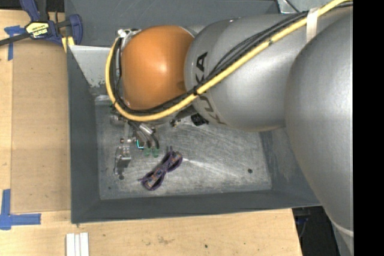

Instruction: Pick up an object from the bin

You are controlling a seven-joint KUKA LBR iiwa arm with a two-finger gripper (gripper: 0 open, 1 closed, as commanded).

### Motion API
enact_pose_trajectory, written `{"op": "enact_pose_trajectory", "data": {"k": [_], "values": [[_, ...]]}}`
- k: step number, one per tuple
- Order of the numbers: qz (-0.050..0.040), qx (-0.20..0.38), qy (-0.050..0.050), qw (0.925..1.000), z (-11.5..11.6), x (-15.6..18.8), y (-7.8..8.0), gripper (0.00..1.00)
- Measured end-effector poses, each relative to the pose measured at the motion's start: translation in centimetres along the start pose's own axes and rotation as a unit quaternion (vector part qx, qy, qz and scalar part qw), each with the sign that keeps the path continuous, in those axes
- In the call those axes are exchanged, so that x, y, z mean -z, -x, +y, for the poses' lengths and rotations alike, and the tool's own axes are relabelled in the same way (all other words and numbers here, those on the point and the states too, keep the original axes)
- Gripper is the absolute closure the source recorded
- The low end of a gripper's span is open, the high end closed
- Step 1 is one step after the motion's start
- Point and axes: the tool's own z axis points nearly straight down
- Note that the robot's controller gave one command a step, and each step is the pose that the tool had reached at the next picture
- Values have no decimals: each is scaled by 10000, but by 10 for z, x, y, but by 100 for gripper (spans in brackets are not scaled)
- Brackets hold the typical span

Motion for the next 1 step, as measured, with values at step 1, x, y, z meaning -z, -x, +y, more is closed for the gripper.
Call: {"op": "enact_pose_trajectory", "data": {"k": [1], "values": [[-40, -16, 11, 10000, -1, 5, 2, 0]]}}
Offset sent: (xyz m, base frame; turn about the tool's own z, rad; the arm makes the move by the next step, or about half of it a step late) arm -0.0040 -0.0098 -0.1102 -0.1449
